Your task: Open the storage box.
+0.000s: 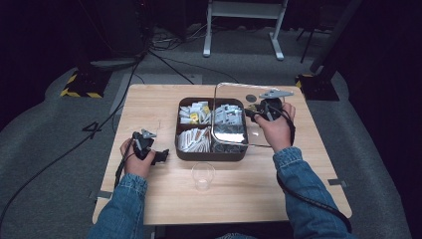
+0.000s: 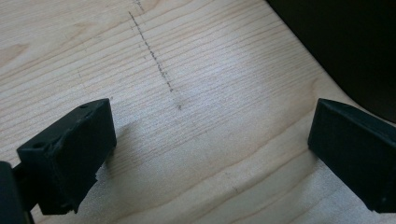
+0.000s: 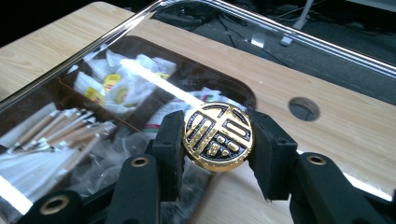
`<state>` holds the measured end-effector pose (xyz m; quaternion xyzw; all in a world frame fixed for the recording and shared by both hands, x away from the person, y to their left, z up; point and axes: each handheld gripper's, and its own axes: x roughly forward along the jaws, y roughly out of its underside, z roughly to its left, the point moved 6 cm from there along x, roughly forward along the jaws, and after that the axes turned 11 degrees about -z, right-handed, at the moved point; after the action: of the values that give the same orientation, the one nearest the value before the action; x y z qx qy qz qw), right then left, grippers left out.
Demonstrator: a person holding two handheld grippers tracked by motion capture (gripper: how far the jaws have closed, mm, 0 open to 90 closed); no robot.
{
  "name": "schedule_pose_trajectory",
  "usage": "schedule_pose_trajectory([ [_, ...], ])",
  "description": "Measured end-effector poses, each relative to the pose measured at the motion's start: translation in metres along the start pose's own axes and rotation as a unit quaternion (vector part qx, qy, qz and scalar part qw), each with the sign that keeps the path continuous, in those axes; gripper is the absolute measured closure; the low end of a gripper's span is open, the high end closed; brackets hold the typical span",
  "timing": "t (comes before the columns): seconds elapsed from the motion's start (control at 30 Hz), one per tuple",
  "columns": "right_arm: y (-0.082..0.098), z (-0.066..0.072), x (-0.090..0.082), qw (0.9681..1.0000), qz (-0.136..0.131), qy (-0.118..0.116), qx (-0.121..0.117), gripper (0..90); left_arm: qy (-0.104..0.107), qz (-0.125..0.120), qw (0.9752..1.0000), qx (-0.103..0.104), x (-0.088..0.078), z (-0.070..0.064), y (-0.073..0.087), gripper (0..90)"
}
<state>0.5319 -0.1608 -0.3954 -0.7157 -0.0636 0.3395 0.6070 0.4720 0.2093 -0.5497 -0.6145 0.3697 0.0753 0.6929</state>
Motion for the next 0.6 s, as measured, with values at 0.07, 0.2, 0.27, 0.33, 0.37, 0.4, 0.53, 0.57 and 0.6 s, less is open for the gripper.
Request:
schedule_pose_trajectory([
  [0.07,0.002,-0.007,-0.005,1.0,0.002,0.006,0.002,58.9,0.0,0.0,1.0,0.0,0.0,0.0,0.0,1.3],
  [0.2,0.006,-0.018,-0.013,0.9999,0.003,0.014,0.006,58.9,0.0,0.0,1.0,0.0,0.0,0.0,0.0,1.3],
  [0.27,0.007,-0.024,-0.016,0.9998,0.004,0.018,0.007,58.9,0.0,0.0,1.0,0.0,0.0,0.0,0.0,1.3],
  [0.33,0.01,-0.03,-0.021,0.9997,0.006,0.024,0.009,58.9,0.0,0.0,1.0,0.0,0.0,0.0,0.0,1.3],
  [0.37,0.011,-0.033,-0.022,0.9996,0.006,0.026,0.009,58.9,0.0,0.0,1.0,0.0,0.0,0.0,0.0,1.3],
  [0.4,0.011,-0.035,-0.024,0.9995,0.006,0.029,0.01,58.9,0.0,0.0,1.0,0.0,0.0,0.0,0.0,1.3],
  [0.53,0.015,-0.045,-0.03,0.9992,0.006,0.035,0.016,58.9,0.0,0.0,1.0,0.0,0.0,0.0,0.0,1.3],
  [0.57,0.016,-0.047,-0.031,0.9991,0.007,0.037,0.017,58.9,0.0,0.0,1.0,0.0,0.0,0.0,0.0,1.3],
  [0.6,0.017,-0.049,-0.032,0.999,0.008,0.039,0.018,58.9,-0.001,0.0,1.0,0.0,0.0,0.0,0.0,1.3],
])
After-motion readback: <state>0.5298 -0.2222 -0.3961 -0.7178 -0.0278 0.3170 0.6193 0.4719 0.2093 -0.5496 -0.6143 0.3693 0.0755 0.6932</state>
